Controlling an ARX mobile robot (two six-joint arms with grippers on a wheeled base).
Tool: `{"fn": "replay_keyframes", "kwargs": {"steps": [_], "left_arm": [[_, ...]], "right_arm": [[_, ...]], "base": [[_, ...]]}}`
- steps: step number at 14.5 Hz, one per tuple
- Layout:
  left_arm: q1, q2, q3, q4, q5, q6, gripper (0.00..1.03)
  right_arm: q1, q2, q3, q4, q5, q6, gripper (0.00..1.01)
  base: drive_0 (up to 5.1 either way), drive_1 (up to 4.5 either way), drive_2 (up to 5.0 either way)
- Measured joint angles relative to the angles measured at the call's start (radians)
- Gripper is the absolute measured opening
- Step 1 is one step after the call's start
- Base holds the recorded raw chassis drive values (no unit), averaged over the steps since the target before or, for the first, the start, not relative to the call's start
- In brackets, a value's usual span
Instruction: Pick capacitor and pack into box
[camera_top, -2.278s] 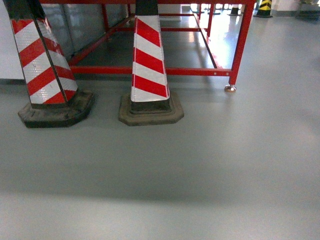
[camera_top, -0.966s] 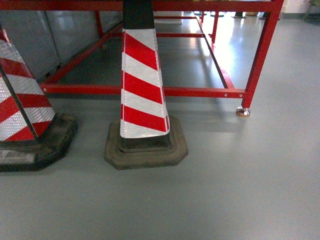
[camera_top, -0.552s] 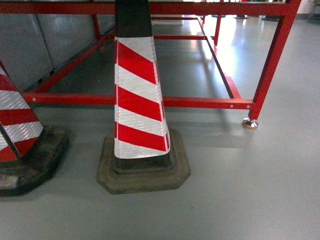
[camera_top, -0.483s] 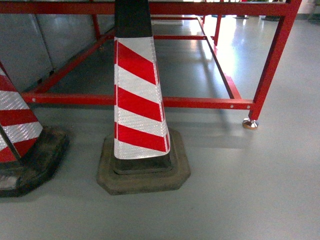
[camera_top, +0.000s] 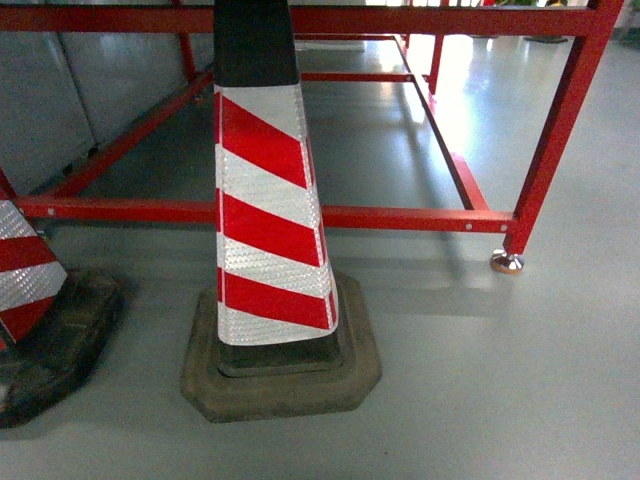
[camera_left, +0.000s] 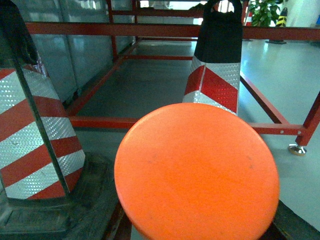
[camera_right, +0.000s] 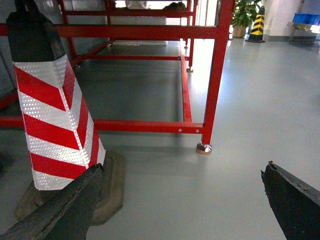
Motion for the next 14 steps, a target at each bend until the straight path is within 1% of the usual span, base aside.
{"fn": "replay_keyframes", "kwargs": {"steps": [14], "left_arm": [[0.000,0.000,0.000,0.000,0.000,0.000,0.44]], "right_arm": [[0.000,0.000,0.000,0.000,0.001,0.000,0.98]], "base": [[0.0,0.00,0.0]]}}
